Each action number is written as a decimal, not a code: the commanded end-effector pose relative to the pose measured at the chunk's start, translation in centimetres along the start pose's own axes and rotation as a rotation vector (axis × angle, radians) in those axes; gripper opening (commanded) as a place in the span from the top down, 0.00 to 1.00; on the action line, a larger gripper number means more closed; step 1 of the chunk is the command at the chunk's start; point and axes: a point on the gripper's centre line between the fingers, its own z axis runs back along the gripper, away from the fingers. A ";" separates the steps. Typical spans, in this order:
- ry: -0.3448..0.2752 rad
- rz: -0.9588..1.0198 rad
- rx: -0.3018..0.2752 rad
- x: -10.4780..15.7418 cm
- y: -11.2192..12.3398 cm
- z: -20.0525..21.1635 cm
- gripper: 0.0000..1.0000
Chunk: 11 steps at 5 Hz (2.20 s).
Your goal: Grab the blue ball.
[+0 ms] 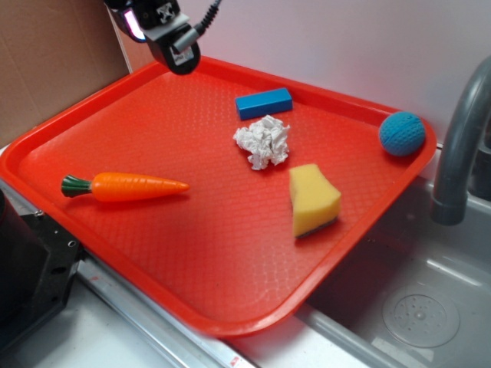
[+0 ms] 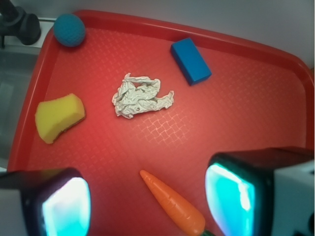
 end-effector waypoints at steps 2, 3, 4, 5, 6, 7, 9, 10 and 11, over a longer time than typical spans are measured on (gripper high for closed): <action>-0.021 -0.069 0.042 2.5 -2.5 0.1 0.00; -0.017 -0.141 0.012 5.0 -4.1 -1.9 0.00; 0.000 -0.111 -0.046 6.8 -4.3 -4.2 0.00; -0.050 0.044 -0.075 9.1 -4.2 -7.6 0.00; -0.044 0.156 -0.139 10.0 -4.9 -9.3 0.00; -0.087 0.167 -0.182 11.2 -5.2 -10.7 0.00; -0.240 0.029 -0.275 10.7 -5.0 -8.4 0.00; -0.240 0.029 -0.275 10.7 -5.0 -8.4 0.00; -0.188 -0.005 -0.284 12.3 -6.3 -9.9 0.00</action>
